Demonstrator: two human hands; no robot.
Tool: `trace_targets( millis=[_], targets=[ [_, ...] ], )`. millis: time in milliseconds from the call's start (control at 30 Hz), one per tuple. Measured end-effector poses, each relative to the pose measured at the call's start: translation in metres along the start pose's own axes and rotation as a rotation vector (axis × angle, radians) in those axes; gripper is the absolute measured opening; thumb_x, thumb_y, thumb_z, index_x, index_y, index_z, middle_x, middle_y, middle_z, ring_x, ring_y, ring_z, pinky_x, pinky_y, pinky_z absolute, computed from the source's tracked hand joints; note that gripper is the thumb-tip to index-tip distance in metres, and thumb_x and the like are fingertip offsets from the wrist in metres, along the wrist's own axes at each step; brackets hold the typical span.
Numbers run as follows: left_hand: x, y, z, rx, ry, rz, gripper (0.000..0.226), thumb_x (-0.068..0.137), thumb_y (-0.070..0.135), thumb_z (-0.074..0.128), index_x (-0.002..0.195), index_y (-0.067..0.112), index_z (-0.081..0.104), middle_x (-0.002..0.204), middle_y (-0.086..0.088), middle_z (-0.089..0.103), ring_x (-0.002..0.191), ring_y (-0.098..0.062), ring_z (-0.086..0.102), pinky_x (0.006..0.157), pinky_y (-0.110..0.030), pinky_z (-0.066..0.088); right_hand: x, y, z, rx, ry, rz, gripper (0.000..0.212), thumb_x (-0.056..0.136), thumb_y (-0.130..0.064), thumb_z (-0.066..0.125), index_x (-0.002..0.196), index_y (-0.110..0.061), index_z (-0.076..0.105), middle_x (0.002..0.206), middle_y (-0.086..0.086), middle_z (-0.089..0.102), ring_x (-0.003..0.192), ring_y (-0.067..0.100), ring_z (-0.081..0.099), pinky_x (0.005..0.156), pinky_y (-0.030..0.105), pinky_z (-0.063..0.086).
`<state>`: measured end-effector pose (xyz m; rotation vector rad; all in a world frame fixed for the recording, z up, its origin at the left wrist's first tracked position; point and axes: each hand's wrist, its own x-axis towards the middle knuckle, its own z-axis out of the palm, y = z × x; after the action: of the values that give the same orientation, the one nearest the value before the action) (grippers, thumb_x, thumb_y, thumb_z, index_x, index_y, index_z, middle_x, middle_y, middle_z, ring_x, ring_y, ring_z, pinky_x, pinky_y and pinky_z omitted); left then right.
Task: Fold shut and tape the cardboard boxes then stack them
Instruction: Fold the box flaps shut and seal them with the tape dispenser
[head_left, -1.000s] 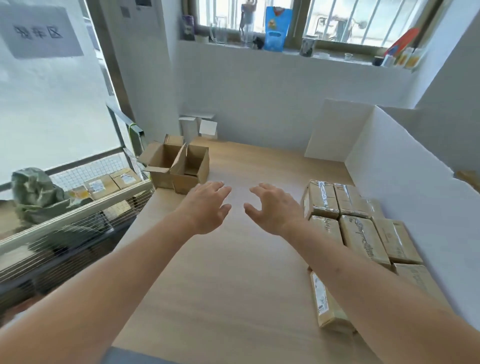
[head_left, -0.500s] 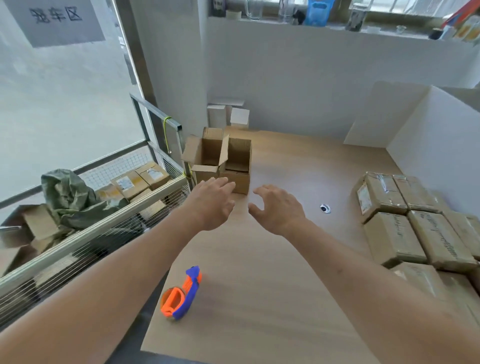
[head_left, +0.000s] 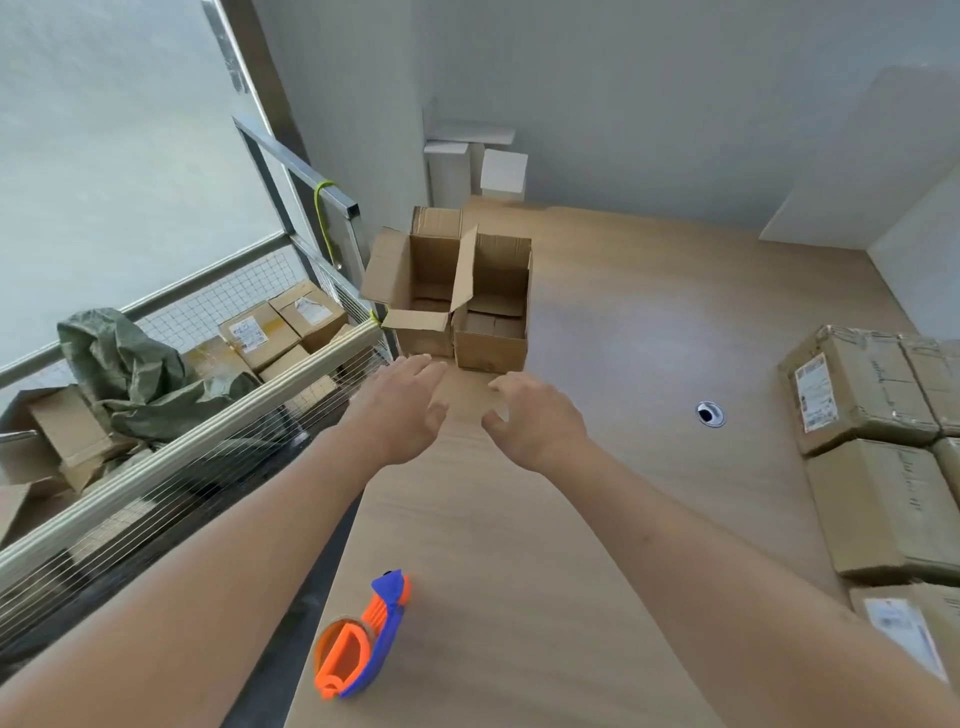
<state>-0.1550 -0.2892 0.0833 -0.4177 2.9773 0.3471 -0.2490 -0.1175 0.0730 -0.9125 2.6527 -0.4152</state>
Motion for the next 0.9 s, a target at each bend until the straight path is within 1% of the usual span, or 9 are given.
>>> trace_targets(
  millis=[233, 300, 367, 433, 600, 667, 733, 800, 900],
  targets=[
    [0.068, -0.019, 0.029, -0.039, -0.031, -0.033, 0.056, 0.104, 0.037, 0.051, 0.155, 0.017, 0.039, 0.162, -0.008, 0.035, 0.148, -0.031, 0.032, 0.119, -0.047, 0.030, 0.075, 0.010, 0.027, 0.018, -0.019, 0.007, 0.043, 0.098, -0.038, 0.051, 0.138, -0.023, 0.055, 0.137, -0.001, 0.055, 0.122, 0.023, 0.053, 0.095, 0.037, 0.047],
    [0.088, -0.027, 0.034, -0.050, -0.018, -0.036, 0.056, 0.103, 0.037, 0.051, 0.155, 0.017, 0.039, 0.161, -0.008, 0.036, 0.148, -0.031, 0.032, 0.118, -0.049, 0.032, 0.096, 0.010, 0.034, 0.006, -0.004, 0.014, 0.043, 0.098, -0.036, 0.052, 0.139, -0.022, 0.055, 0.144, 0.002, 0.051, 0.130, 0.026, 0.049, 0.100, 0.038, 0.045],
    [0.109, -0.035, 0.038, -0.050, -0.003, -0.028, 0.055, 0.103, 0.035, 0.052, 0.153, 0.016, 0.040, 0.158, -0.008, 0.039, 0.145, -0.030, 0.035, 0.116, -0.049, 0.034, 0.116, 0.009, 0.041, -0.014, 0.022, 0.018, 0.044, 0.098, -0.033, 0.055, 0.141, -0.022, 0.054, 0.158, 0.006, 0.040, 0.145, 0.029, 0.037, 0.111, 0.040, 0.039],
    [0.127, -0.045, 0.043, -0.043, -0.001, -0.023, 0.054, 0.103, 0.034, 0.052, 0.153, 0.017, 0.040, 0.157, -0.009, 0.040, 0.144, -0.030, 0.036, 0.116, -0.049, 0.035, 0.136, 0.009, 0.048, -0.041, 0.078, 0.008, 0.047, 0.097, -0.030, 0.058, 0.143, -0.020, 0.053, 0.163, 0.010, 0.034, 0.151, 0.031, 0.029, 0.118, 0.042, 0.032],
    [0.151, -0.067, 0.062, -0.047, 0.007, -0.037, 0.050, 0.100, 0.028, 0.054, 0.146, 0.013, 0.043, 0.151, -0.012, 0.042, 0.141, -0.034, 0.036, 0.110, -0.049, 0.038, 0.182, 0.021, 0.070, -0.121, 0.081, 0.040, 0.058, 0.100, -0.035, 0.058, 0.152, -0.017, 0.040, 0.156, 0.009, 0.044, 0.148, 0.031, 0.033, 0.123, 0.043, 0.024],
    [0.154, -0.073, 0.069, -0.058, 0.002, -0.029, 0.050, 0.100, 0.026, 0.055, 0.147, 0.012, 0.043, 0.153, -0.011, 0.041, 0.142, -0.034, 0.034, 0.110, -0.050, 0.040, 0.186, 0.027, 0.082, -0.194, 0.072, 0.064, 0.046, 0.101, -0.036, 0.055, 0.143, -0.019, 0.047, 0.137, 0.007, 0.059, 0.132, 0.030, 0.050, 0.114, 0.042, 0.034],
    [0.153, -0.077, 0.075, -0.059, 0.010, -0.017, 0.052, 0.100, 0.025, 0.055, 0.148, 0.013, 0.041, 0.156, -0.010, 0.038, 0.146, -0.034, 0.031, 0.113, -0.053, 0.039, 0.182, 0.031, 0.090, -0.252, 0.089, 0.081, 0.029, 0.100, -0.029, 0.055, 0.127, -0.021, 0.054, 0.118, 0.004, 0.064, 0.111, 0.030, 0.059, 0.096, 0.039, 0.040],
    [0.149, -0.079, 0.077, -0.047, 0.016, 0.001, 0.055, 0.101, 0.025, 0.055, 0.152, 0.014, 0.038, 0.159, -0.010, 0.034, 0.151, -0.034, 0.025, 0.119, -0.052, 0.031, 0.173, 0.034, 0.095, -0.289, 0.088, 0.102, 0.023, 0.098, -0.020, 0.057, 0.121, -0.023, 0.056, 0.113, 0.002, 0.062, 0.104, 0.029, 0.059, 0.087, 0.036, 0.039],
    [0.141, -0.077, 0.072, -0.025, 0.034, 0.010, 0.058, 0.102, 0.026, 0.053, 0.155, 0.014, 0.032, 0.163, -0.012, 0.029, 0.154, -0.035, 0.019, 0.124, -0.049, 0.022, 0.154, 0.037, 0.094, -0.307, 0.079, 0.096, 0.022, 0.097, -0.016, 0.058, 0.117, -0.025, 0.058, 0.109, 0.001, 0.062, 0.101, 0.028, 0.058, 0.084, 0.036, 0.039]
  ],
)
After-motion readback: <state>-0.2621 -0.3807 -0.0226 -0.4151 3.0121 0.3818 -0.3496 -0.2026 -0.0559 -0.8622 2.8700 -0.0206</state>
